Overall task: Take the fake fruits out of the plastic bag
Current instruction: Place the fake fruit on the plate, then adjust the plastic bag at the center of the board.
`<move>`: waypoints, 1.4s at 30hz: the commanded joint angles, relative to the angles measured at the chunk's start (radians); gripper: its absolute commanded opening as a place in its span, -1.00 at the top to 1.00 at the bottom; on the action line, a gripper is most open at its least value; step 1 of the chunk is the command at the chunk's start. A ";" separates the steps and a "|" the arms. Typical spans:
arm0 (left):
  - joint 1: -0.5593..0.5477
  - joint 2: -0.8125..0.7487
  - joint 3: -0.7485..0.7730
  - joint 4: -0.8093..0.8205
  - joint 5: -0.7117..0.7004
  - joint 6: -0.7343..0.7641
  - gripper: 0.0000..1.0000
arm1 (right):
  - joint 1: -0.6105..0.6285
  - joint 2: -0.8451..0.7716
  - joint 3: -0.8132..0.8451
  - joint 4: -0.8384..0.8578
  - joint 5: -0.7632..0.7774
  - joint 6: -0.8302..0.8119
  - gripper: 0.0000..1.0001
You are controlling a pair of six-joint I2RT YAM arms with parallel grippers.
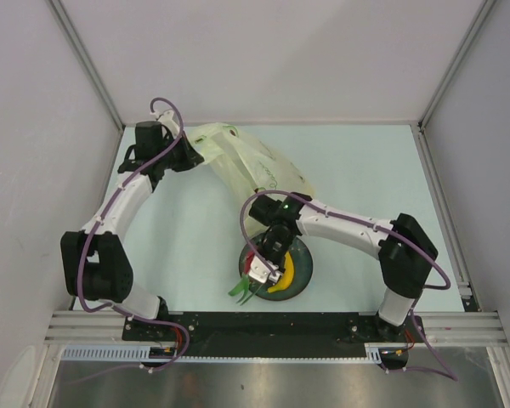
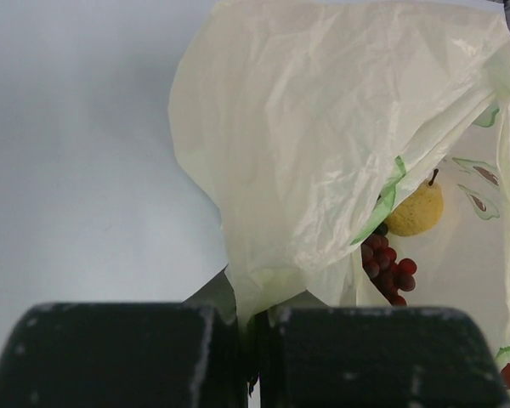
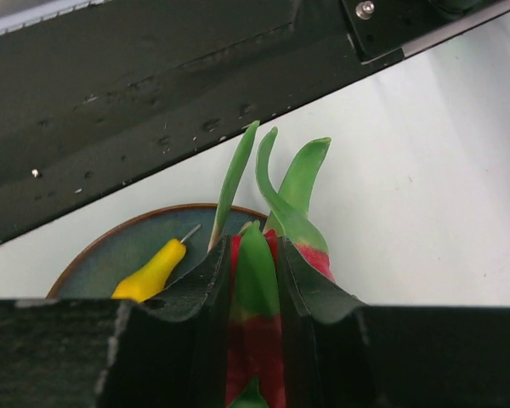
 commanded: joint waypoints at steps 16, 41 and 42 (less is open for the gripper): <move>0.006 -0.059 -0.034 0.048 0.095 -0.037 0.99 | -0.097 -0.127 -0.011 0.698 -0.034 0.448 -0.99; 0.006 -0.033 0.210 0.048 0.394 -0.023 0.99 | -0.371 0.158 0.196 0.862 0.938 1.811 0.51; 0.006 -0.010 0.233 0.047 0.411 -0.020 0.99 | -0.395 0.161 0.205 0.865 0.967 1.797 0.49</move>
